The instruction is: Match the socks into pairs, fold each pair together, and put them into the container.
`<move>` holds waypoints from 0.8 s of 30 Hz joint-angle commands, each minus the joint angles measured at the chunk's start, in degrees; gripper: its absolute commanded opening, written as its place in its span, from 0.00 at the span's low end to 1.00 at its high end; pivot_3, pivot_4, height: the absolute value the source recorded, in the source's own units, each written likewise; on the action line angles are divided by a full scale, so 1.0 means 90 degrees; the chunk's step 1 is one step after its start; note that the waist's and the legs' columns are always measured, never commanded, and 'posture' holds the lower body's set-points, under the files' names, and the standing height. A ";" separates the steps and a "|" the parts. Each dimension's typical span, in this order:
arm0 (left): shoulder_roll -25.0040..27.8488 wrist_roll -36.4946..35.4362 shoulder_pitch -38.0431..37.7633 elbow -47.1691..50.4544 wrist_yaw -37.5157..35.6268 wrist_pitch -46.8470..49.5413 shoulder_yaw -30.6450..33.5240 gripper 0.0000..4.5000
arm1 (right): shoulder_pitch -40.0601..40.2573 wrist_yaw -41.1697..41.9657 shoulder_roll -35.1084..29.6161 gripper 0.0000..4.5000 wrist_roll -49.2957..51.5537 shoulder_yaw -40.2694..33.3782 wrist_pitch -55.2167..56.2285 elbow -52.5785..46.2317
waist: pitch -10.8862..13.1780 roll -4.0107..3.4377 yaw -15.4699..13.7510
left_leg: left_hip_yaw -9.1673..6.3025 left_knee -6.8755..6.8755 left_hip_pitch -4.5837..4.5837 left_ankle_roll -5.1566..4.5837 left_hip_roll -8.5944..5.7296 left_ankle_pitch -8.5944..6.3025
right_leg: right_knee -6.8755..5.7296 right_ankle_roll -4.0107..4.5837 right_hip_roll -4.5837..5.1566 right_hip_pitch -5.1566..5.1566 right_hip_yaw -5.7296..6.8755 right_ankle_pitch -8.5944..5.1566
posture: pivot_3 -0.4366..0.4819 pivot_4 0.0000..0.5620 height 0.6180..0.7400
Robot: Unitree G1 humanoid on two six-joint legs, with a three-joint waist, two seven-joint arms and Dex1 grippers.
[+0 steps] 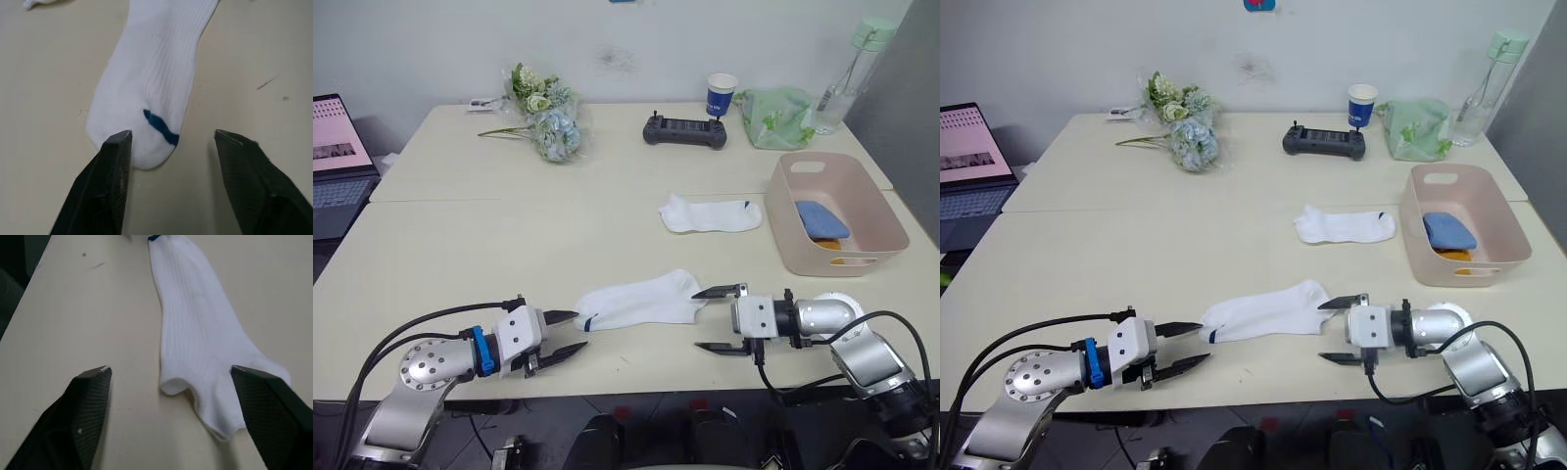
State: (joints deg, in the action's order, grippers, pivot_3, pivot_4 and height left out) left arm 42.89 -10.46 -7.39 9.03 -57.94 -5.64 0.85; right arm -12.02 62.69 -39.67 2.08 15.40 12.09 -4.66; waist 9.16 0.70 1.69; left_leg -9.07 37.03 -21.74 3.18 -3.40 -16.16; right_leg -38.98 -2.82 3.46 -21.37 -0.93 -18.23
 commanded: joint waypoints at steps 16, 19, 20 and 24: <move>-0.0320 0.0684 0.0692 -0.0711 0.0445 -0.0319 -0.0619 0.00 | -0.0849 -0.0454 0.0270 0.10 -0.0915 0.0307 0.1265 0.1061 | -0.0001 -0.0001 -0.0004 | -0.0002 0.0001 0.0014 0.0001 0.0000 0.0001 | -0.0007 0.0000 -0.0004 0.0009 -0.0001 0.0000 | 0.48 0.27 1.00; -0.0294 0.0703 0.0731 -0.0729 0.0433 -0.0400 -0.0650 0.00 | -0.0825 -0.0276 0.0274 0.01 -0.0636 0.0303 0.1213 0.0972 | -0.0001 -0.0001 -0.0004 | -0.0003 0.0001 0.0014 0.0001 0.0001 0.0001 | -0.0007 0.0000 -0.0004 0.0009 -0.0001 0.0000 | 0.48 0.27 1.00; -0.0309 0.0657 0.0748 -0.0717 0.0436 -0.0407 -0.0628 0.00 | -0.0796 -0.0211 0.0269 0.01 -0.0507 0.0283 0.1144 0.0893 | -0.0001 -0.0001 -0.0004 | -0.0003 0.0001 0.0014 0.0001 0.0001 0.0001 | -0.0007 0.0000 -0.0004 0.0009 -0.0001 0.0000 | 0.48 0.27 1.00; -0.0276 0.0380 0.0711 -0.0413 0.0343 -0.0384 -0.0509 0.00 | -0.0682 -0.0019 0.0251 0.01 0.0133 0.0126 0.0354 0.0303 | -0.0001 -0.0001 -0.0003 | -0.0003 0.0001 0.0013 0.0001 0.0002 0.0001 | -0.0007 0.0000 -0.0004 0.0009 -0.0002 0.0000 | 0.48 0.27 1.00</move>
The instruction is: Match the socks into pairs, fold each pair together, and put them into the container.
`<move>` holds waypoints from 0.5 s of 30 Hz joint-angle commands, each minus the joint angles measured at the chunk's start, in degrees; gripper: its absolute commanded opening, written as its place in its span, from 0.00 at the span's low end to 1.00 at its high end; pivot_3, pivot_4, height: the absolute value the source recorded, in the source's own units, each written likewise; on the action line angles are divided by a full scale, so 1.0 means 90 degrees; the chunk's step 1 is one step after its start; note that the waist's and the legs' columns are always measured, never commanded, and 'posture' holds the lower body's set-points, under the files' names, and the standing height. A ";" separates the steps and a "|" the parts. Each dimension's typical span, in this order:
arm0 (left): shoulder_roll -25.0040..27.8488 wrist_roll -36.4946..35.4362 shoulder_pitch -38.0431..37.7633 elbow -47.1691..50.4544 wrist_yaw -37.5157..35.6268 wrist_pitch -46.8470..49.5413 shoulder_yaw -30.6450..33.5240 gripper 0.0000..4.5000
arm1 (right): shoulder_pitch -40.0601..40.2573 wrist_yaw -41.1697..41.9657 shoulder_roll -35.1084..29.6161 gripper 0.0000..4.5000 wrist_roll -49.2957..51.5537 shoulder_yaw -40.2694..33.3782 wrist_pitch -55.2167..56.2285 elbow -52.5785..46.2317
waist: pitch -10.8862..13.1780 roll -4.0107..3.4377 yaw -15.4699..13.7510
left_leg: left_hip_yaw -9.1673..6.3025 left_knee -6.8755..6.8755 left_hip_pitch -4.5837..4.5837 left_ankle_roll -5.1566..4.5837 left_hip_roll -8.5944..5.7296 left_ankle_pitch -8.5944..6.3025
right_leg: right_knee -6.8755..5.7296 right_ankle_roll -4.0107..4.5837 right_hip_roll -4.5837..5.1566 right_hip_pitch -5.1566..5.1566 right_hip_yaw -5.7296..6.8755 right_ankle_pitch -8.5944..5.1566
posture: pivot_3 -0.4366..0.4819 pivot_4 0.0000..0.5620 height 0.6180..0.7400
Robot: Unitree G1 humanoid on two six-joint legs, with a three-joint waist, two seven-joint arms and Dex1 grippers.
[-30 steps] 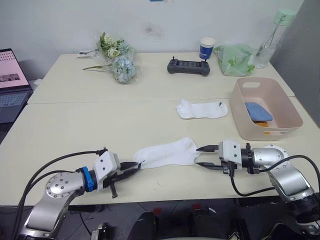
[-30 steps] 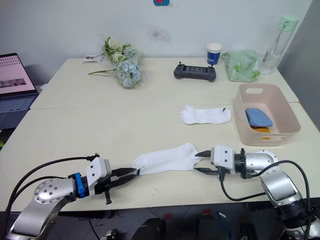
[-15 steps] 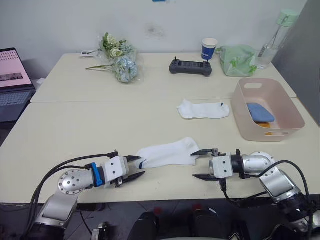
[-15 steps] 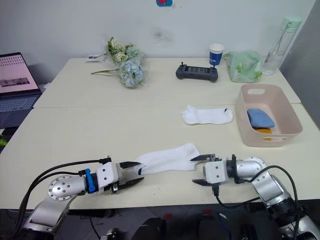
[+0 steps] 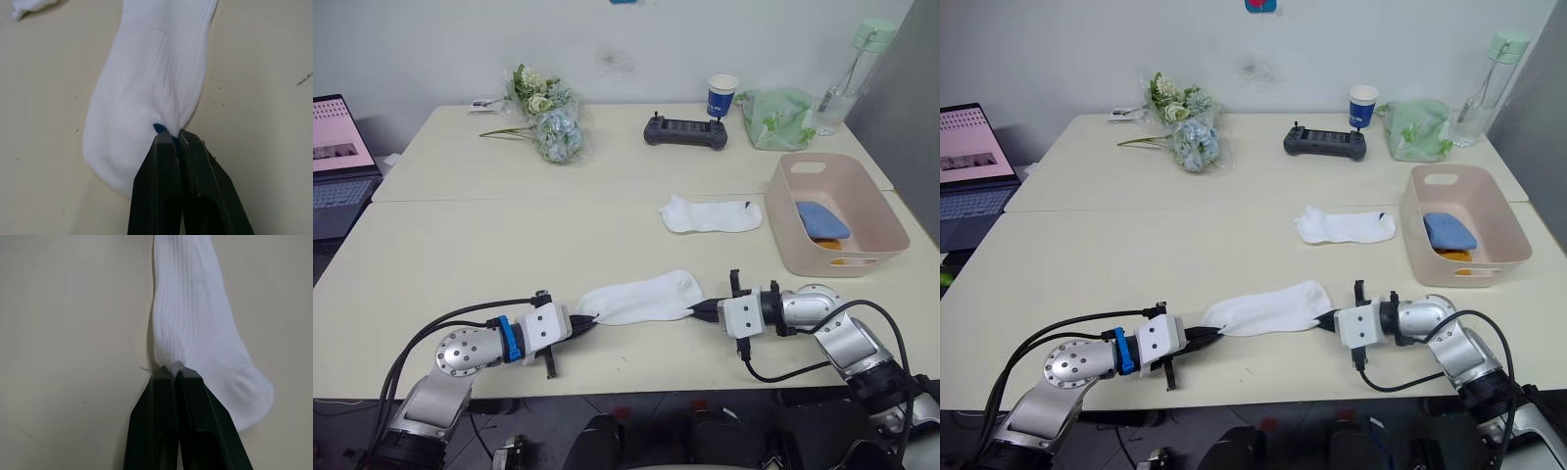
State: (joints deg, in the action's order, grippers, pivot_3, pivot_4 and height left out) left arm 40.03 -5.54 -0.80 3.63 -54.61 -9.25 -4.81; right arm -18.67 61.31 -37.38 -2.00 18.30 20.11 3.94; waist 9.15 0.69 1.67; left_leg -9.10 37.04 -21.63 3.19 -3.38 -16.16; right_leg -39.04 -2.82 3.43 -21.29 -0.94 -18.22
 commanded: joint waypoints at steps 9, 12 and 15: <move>0.1500 -0.3347 -0.1405 0.3005 -0.0881 0.3349 0.0998 0.00 | 0.0718 0.0816 -0.1009 0.01 0.2739 -0.0433 -0.4024 -0.3194 | 0.0005 -0.0002 -0.0002 | -0.0015 -0.0002 -0.0019 -0.0023 0.0005 -0.0013 | 0.0008 0.0003 0.0023 -0.0008 -0.0004 -0.0002 | 0.48 0.27 1.00; 0.2073 -0.4824 -0.1496 0.3194 -0.0912 0.4994 0.1395 0.00 | 0.0797 0.0817 -0.1307 0.01 0.3616 -0.0547 -0.5434 -0.3598 | 0.0005 -0.0003 0.0002 | -0.0019 -0.0002 -0.0013 -0.0030 0.0006 -0.0017 | 0.0001 0.0005 0.0020 -0.0002 0.0000 -0.0003 | 0.48 0.27 1.00; 0.2239 -0.5052 -0.1228 0.2873 -0.1020 0.5601 0.1245 0.00 | 0.0681 0.0868 -0.1441 0.01 0.4073 -0.0541 -0.6310 -0.3572 | 0.0005 -0.0003 0.0007 | -0.0009 -0.0003 -0.0003 -0.0032 0.0005 -0.0018 | 0.0002 0.0005 -0.0005 0.0005 0.0009 -0.0003 | 0.48 0.27 1.00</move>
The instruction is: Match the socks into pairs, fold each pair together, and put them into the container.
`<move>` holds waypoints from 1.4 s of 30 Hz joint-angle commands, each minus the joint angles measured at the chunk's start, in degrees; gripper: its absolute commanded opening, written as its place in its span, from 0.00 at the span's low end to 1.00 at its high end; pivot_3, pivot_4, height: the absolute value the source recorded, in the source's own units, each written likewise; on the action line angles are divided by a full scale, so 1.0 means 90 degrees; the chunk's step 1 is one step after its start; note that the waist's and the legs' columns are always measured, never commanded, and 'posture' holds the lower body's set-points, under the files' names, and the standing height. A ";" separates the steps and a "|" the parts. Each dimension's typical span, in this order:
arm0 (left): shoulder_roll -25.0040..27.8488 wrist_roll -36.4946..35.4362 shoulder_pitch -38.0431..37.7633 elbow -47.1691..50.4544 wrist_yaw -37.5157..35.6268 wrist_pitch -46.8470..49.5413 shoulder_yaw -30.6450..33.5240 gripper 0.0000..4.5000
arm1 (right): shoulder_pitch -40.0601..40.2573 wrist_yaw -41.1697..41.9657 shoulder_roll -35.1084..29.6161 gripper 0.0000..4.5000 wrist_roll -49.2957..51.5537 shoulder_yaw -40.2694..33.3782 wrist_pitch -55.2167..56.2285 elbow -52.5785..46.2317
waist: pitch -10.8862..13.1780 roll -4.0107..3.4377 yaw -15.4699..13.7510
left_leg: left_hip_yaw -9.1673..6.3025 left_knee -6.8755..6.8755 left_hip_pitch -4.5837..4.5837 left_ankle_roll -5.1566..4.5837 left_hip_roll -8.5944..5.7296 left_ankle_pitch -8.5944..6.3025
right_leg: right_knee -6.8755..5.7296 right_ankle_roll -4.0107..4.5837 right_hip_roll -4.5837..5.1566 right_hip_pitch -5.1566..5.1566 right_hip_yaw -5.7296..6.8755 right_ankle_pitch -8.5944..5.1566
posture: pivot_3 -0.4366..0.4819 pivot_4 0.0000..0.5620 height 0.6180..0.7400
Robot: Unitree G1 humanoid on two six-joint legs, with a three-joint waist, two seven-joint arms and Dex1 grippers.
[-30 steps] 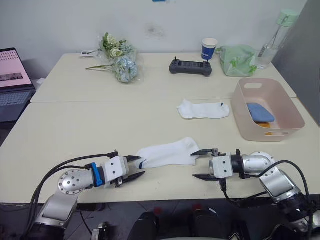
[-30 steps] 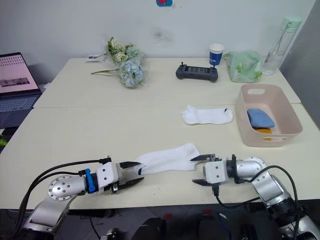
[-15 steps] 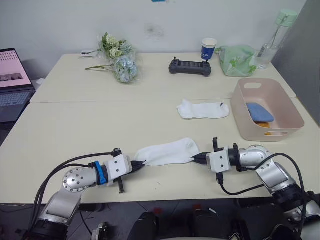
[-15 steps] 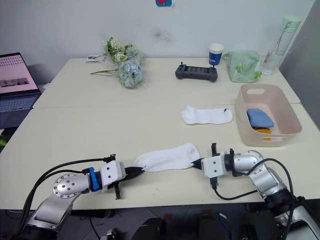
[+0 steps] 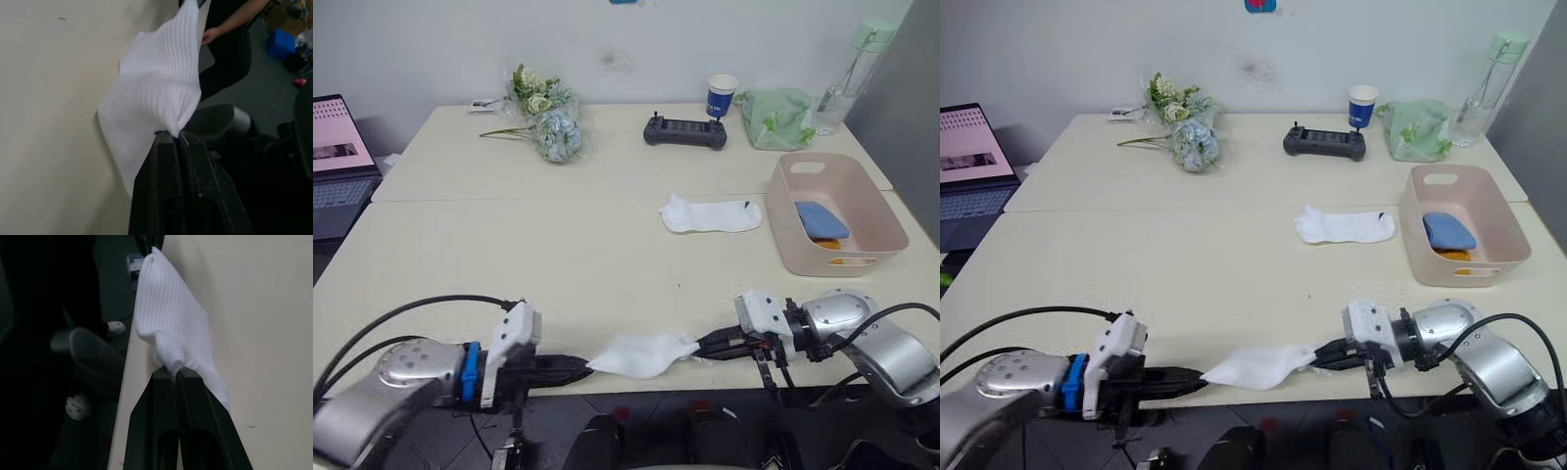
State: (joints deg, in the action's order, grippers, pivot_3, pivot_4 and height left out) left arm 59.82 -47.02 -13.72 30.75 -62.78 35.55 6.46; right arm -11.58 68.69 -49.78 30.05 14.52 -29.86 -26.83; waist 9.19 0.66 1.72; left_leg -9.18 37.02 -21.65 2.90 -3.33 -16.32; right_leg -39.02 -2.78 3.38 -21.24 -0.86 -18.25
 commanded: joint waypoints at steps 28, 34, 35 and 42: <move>-0.1997 0.2330 0.3972 -0.3867 0.0419 0.0102 -0.1436 0.05 | -0.2525 -0.0740 0.1982 0.00 -0.2641 0.0510 0.1814 0.4134 | -0.0001 0.0003 0.0022 | 0.0003 0.0008 -0.0017 0.0034 0.0000 0.0019 | -0.0003 0.0000 -0.0005 -0.0027 -0.0005 0.0001 | 0.48 0.27 1.00; -0.2292 0.2452 0.4015 -0.4121 0.0898 -0.0344 -0.0862 0.43 | -0.2507 -0.1161 0.2032 0.40 -0.2631 -0.0017 0.1910 0.4124 | -0.0001 0.0003 0.0022 | 0.0002 0.0009 -0.0022 0.0036 -0.0001 0.0020 | -0.0003 0.0000 -0.0002 -0.0034 -0.0005 0.0002 | 0.48 0.27 1.00; -0.2304 0.2469 0.3984 -0.4129 0.0963 -0.0439 -0.0761 0.50 | -0.2478 -0.1252 0.2018 0.47 -0.2644 -0.0110 0.1951 0.4094 | -0.0001 0.0003 0.0024 | 0.0001 0.0009 -0.0022 0.0037 0.0000 0.0020 | -0.0004 0.0000 -0.0002 -0.0035 -0.0006 0.0002 | 0.48 0.27 1.00; -0.2256 0.2686 0.3198 -0.3585 0.1245 -0.1551 -0.0093 0.84 | -0.1825 -0.1259 0.1848 0.70 -0.2176 -0.0693 0.1675 0.2940 | -0.0002 0.0002 0.0029 | 0.0006 0.0003 -0.0024 0.0037 0.0001 0.0021 | -0.0002 0.0001 0.0025 -0.0044 -0.0009 0.0002 | 0.48 0.27 1.00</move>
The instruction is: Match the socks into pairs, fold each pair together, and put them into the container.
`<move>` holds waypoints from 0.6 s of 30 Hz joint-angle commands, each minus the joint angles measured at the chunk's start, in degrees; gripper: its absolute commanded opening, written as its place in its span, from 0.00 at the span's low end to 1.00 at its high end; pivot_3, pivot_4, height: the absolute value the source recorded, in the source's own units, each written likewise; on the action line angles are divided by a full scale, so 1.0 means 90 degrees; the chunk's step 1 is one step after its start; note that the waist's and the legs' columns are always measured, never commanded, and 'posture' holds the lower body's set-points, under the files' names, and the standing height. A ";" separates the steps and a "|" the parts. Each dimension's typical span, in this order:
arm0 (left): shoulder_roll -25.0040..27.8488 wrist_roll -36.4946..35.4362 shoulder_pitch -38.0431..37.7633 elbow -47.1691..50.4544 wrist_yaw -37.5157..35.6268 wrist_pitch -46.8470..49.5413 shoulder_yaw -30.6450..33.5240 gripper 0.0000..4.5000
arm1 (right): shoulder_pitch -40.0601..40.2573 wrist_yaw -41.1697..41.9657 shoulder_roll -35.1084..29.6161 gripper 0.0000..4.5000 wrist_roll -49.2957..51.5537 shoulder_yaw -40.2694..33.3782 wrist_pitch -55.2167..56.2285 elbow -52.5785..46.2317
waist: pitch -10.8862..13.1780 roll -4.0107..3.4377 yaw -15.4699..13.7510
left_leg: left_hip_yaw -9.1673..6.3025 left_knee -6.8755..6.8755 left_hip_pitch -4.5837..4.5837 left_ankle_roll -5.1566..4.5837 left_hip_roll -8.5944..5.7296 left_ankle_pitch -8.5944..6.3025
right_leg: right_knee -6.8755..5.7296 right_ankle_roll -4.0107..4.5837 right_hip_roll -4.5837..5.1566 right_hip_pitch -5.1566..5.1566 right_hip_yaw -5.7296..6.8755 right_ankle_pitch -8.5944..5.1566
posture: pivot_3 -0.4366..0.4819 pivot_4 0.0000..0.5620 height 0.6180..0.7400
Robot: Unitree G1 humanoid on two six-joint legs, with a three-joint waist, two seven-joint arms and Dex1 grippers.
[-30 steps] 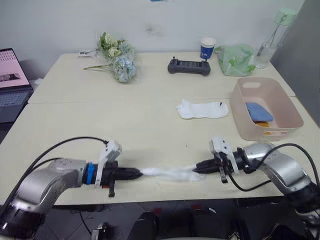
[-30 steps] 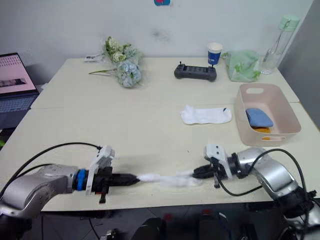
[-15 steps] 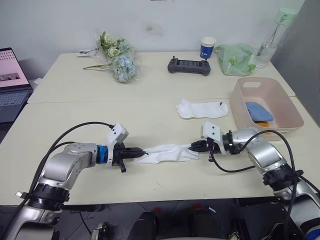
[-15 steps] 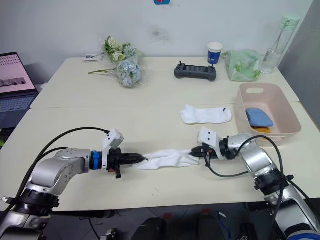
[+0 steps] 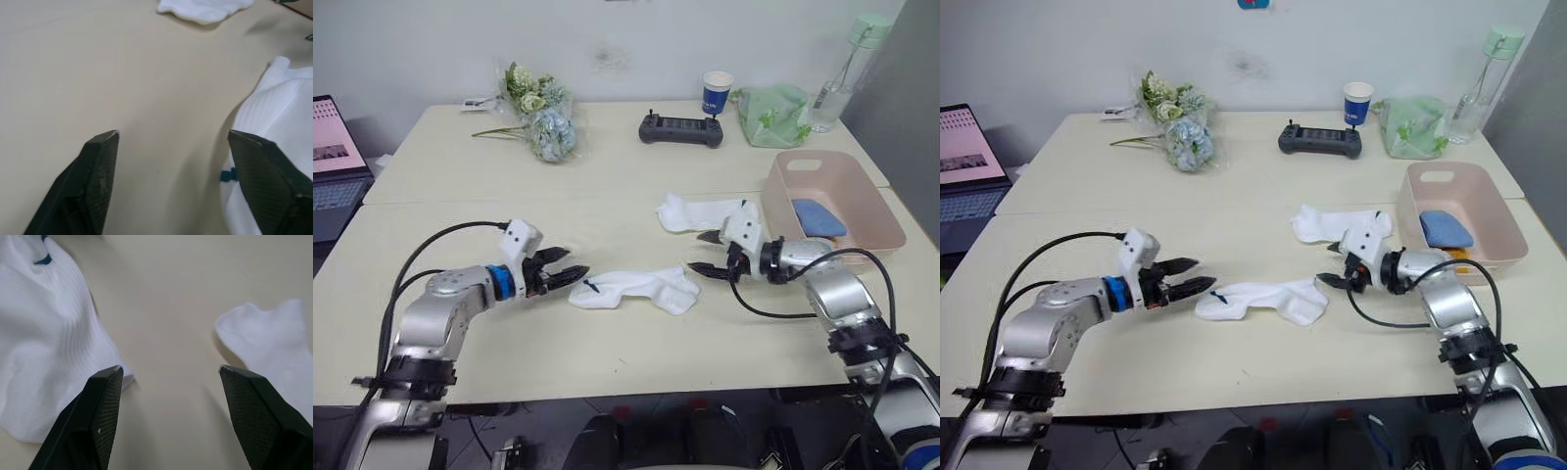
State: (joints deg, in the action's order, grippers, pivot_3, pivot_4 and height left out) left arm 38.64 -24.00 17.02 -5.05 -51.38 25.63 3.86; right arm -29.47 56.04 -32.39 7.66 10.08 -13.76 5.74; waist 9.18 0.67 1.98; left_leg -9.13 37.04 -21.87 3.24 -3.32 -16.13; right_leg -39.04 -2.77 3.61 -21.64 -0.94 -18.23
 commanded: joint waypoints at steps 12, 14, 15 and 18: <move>0.0297 0.1372 -0.1781 0.1586 -0.0431 -0.2639 -0.0523 0.84 | 0.1415 0.0457 -0.0457 0.70 -0.0334 0.0846 0.0681 -0.2026 | 0.0000 0.0000 -0.0029 | 0.0001 0.0001 0.0013 -0.0004 -0.0009 -0.0002 | 0.0000 0.0000 0.0007 0.0026 0.0003 0.0000 | 0.48 0.27 1.00; 0.0117 0.1681 -0.1648 0.1366 -0.0238 -0.2918 -0.0719 0.84 | 0.1379 0.0350 -0.0377 0.70 -0.0502 0.0939 0.0713 -0.1866 | -0.0001 0.0000 -0.0028 | 0.0000 0.0001 0.0012 -0.0003 -0.0009 -0.0002 | 0.0000 0.0000 -0.0006 0.0026 0.0004 0.0001 | 0.48 0.27 1.00; 0.0029 0.1874 -0.1540 0.1201 -0.0134 -0.3091 -0.0839 0.84 | 0.1363 0.0314 -0.0354 0.70 -0.0612 0.1004 0.0744 -0.1758 | -0.0001 0.0000 -0.0029 | 0.0000 0.0001 0.0012 -0.0003 -0.0009 -0.0001 | 0.0001 0.0000 -0.0009 0.0026 0.0005 0.0001 | 0.48 0.27 1.00; -0.0115 0.2179 -0.1287 0.0802 -0.0016 -0.3333 -0.1053 0.70 | 0.1265 0.0173 -0.0227 0.70 -0.0858 0.1122 0.0853 -0.1500 | -0.0001 0.0002 -0.0029 | -0.0001 0.0002 0.0011 -0.0002 -0.0009 -0.0001 | 0.0002 0.0000 -0.0016 0.0026 0.0008 0.0001 | 0.48 0.27 1.00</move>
State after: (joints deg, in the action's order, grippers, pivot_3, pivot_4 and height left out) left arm 37.67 -5.71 4.74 2.78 -52.14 -2.35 -5.31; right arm -17.00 58.41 -34.79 0.72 20.02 -7.37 -7.62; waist 9.17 0.69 1.72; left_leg -9.13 37.05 -21.77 3.22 -3.41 -16.14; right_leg -39.03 -2.77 3.46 -21.42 -0.90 -18.22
